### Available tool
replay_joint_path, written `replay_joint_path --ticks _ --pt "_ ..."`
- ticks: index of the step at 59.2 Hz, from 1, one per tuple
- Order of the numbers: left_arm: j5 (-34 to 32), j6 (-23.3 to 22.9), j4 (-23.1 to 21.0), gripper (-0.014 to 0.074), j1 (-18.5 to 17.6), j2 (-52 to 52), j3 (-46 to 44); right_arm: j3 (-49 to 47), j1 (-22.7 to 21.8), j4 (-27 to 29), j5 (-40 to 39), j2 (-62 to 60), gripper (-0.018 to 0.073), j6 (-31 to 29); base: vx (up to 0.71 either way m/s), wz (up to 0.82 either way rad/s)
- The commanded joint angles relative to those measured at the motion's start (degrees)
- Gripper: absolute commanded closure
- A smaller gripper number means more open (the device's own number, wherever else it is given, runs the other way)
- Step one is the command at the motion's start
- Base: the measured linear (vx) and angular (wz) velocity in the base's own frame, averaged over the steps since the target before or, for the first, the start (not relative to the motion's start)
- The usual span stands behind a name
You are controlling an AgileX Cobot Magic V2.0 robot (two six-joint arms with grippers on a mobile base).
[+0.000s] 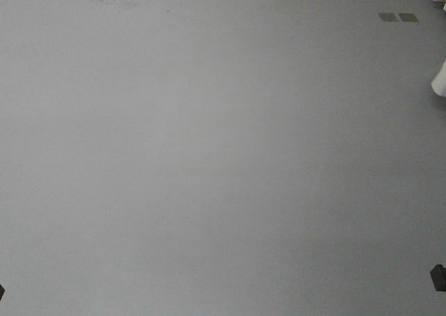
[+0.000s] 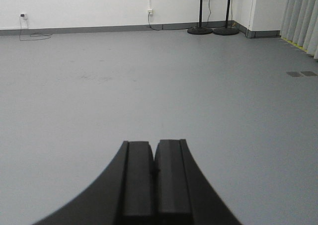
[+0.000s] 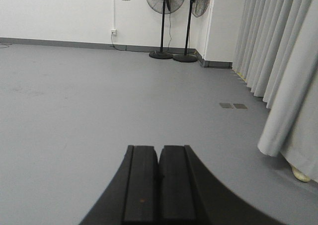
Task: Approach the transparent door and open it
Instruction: 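Drive the base forward across the grey floor toward the glass door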
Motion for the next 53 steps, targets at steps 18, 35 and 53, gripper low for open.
replay_joint_path --ticks 18,35,53 --pt "-4.8 -0.6 -0.4 0.0602 -0.2 -0.6 1.8 0.7 0.0 -0.3 -4.9 -0.8 0.0567 -0.5 0.00 0.00" --pt "-4.8 -0.6 -0.4 0.0602 -0.2 -0.6 1.8 0.7 0.0 -0.3 -4.9 -0.8 0.0567 -0.5 0.00 0.00" --pt "-4.8 -0.6 -0.4 0.0602 -0.2 -0.6 1.8 0.7 0.0 -0.3 -4.9 -0.8 0.0567 -0.5 0.03 -0.01"
